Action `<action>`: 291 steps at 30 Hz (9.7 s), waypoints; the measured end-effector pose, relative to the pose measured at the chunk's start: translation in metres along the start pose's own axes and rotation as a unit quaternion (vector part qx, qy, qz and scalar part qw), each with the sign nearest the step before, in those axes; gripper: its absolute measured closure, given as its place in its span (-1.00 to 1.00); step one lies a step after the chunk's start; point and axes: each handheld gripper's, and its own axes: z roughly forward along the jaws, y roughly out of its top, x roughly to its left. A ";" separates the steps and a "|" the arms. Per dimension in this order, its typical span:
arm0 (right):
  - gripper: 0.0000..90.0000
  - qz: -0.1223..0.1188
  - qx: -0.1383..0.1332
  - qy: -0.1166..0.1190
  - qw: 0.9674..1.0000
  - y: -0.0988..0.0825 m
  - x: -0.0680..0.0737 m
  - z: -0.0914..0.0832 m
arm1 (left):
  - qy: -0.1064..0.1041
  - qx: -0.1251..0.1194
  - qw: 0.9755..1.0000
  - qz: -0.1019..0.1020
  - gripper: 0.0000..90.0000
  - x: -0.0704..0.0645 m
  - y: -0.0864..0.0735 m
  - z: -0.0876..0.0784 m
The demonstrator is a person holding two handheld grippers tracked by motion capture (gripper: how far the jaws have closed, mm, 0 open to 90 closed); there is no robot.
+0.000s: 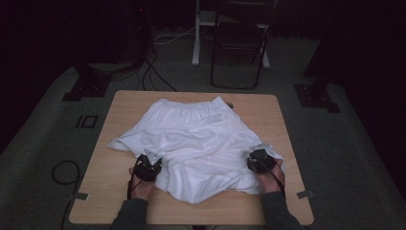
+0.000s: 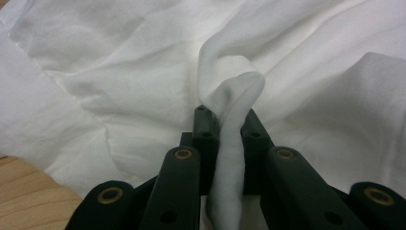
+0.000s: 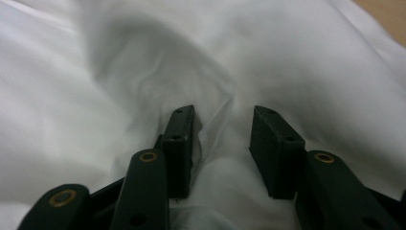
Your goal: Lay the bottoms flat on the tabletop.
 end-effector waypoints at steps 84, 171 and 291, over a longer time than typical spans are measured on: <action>0.09 0.061 -0.103 0.043 0.992 -0.046 -0.007 -0.005 | -0.065 0.006 0.989 0.135 -0.27 -0.075 0.095 0.051; 0.17 0.067 -0.099 0.041 0.992 -0.045 -0.009 -0.005 | 0.031 -0.027 0.998 -0.044 0.34 0.088 0.006 -0.095; 0.13 0.062 -0.064 0.029 0.996 -0.096 -0.002 -0.052 | -0.053 0.049 0.996 -0.047 0.23 0.035 -0.061 -0.074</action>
